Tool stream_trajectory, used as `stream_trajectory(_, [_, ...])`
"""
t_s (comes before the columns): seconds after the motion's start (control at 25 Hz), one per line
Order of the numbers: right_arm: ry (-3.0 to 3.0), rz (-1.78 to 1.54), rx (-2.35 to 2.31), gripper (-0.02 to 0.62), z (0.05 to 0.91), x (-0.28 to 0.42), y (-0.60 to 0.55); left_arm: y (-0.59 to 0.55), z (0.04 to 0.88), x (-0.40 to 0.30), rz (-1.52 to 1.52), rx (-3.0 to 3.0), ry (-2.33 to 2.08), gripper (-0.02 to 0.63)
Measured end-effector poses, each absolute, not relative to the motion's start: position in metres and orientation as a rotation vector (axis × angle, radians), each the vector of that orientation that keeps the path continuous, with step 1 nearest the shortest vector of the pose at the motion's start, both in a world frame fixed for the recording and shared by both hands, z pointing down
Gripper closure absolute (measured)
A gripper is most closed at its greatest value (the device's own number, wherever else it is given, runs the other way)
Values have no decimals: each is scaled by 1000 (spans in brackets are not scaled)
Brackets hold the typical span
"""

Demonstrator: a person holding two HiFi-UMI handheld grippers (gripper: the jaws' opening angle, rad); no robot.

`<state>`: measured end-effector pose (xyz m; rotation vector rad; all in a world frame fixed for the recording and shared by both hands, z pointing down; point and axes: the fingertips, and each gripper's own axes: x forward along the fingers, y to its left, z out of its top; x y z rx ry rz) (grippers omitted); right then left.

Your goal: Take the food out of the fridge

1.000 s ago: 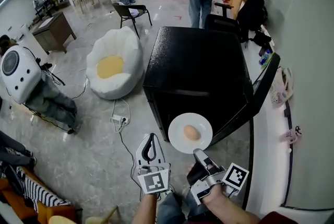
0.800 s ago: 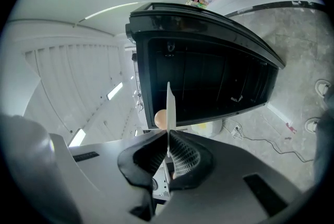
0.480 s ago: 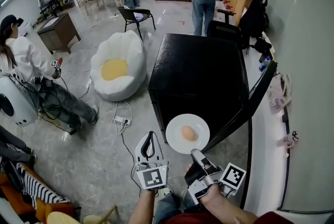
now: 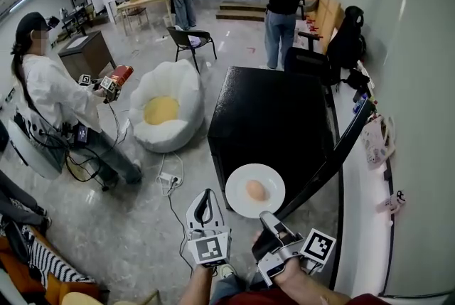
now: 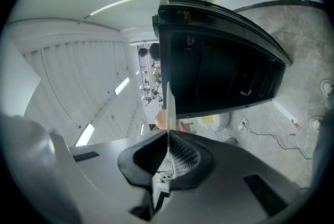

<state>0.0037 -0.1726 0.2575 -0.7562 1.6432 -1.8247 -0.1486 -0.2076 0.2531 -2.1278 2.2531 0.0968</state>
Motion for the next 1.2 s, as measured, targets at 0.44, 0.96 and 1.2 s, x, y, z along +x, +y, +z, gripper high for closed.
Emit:
stream_trajectory(0.44, [1646,-1829,-713,566,252,0,-160,-192,241,-150,86,-2125,2238,592])
stream_trajectory(0.96, [1679,-1824,-684,566,245,-5,-147,-175,229,-161,103,-2080,2257,592])
stream_trajectory(1.2, [1690,-1826,-678,566,245,-6,-145,-172,226,-163,102,-2072,2267,592])
